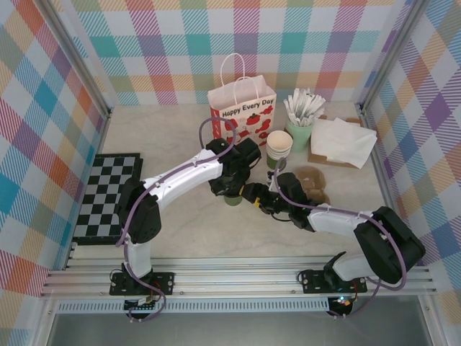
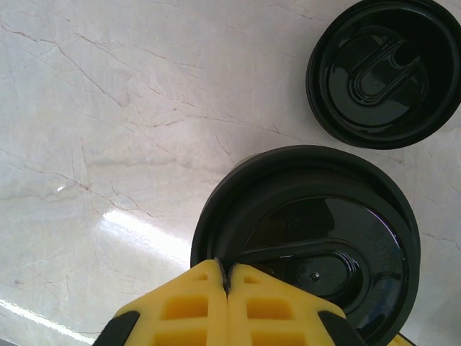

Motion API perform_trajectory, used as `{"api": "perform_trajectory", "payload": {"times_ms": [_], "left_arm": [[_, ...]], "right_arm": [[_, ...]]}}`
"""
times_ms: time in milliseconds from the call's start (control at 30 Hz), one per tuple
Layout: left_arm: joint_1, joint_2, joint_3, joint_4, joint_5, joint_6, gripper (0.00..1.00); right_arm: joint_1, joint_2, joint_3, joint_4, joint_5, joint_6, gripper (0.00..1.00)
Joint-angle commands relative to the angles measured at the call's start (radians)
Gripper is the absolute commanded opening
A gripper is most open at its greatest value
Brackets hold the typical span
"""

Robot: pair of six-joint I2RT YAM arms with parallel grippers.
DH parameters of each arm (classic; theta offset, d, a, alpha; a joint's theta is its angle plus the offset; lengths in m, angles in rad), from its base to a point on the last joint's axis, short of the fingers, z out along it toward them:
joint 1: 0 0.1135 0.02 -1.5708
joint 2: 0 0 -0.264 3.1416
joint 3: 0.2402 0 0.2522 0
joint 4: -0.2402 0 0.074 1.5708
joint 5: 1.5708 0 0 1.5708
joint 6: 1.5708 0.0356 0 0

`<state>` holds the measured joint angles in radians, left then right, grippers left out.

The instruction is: Pack the takeout coffee

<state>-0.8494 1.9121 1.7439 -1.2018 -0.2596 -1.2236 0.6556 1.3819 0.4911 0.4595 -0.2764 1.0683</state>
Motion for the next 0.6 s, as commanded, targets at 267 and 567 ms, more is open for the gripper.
{"api": "perform_trajectory", "payload": {"times_ms": [267, 567], "left_arm": [[-0.005, 0.033, -0.064, 0.008, 0.059, -0.021, 0.0], [0.005, 0.025, -0.16, 0.047, 0.093, -0.014, 0.0]], "right_arm": [[0.004, 0.073, -0.021, -0.084, 0.063, 0.101, 0.7], [0.008, 0.031, -0.009, -0.312, 0.112, 0.116, 0.69]]}}
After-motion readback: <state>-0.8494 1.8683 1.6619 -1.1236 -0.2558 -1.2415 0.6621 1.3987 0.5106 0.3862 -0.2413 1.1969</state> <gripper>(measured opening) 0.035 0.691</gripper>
